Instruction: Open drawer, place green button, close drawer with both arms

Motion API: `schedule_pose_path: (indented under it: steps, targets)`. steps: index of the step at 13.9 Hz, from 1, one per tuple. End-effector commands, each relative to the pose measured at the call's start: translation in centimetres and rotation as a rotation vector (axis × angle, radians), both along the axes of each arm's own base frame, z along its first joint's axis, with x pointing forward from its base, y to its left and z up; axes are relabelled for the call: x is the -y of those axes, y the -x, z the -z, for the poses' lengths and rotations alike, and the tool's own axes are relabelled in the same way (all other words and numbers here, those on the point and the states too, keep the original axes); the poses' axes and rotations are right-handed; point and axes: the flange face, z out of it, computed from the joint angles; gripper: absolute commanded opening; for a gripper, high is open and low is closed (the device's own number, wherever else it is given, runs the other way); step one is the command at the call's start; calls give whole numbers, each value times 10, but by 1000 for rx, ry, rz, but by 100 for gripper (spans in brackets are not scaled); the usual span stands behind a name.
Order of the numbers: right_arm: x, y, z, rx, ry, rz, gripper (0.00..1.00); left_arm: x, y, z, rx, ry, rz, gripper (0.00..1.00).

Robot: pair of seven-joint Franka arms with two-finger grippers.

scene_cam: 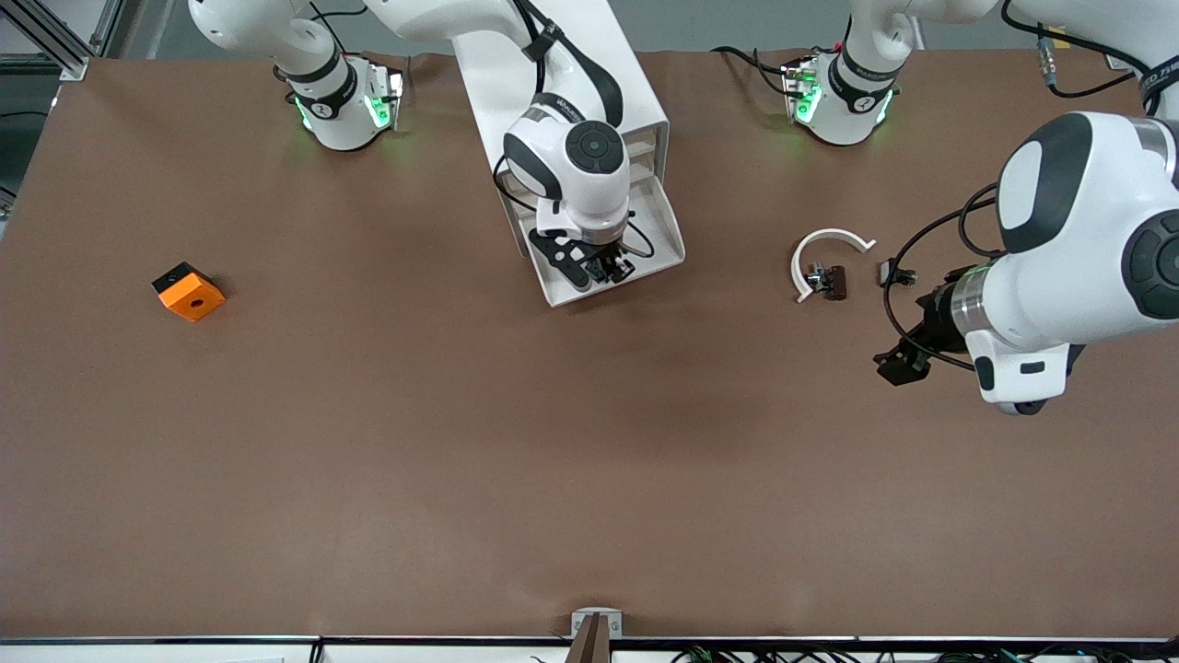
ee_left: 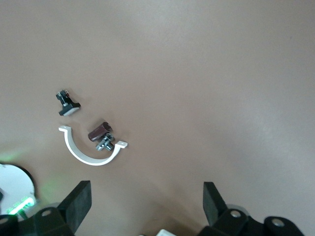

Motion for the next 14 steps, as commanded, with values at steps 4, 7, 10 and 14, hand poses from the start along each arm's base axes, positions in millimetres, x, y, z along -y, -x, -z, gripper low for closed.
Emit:
schedule_pose_path:
  steps: [4,7,10,14]
  targets:
    - [-10,18,3,18,6,-44,0,-13,27,0,-35,-7,158,100]
    - [-12,18,10,22,0,-49,0,-17,34,6,-44,21,262,100]
    - [-11,17,12,23,2,-50,0,-21,42,13,-16,49,349,100]
    - [-9,15,15,18,6,-53,0,-24,66,37,56,86,462,100]
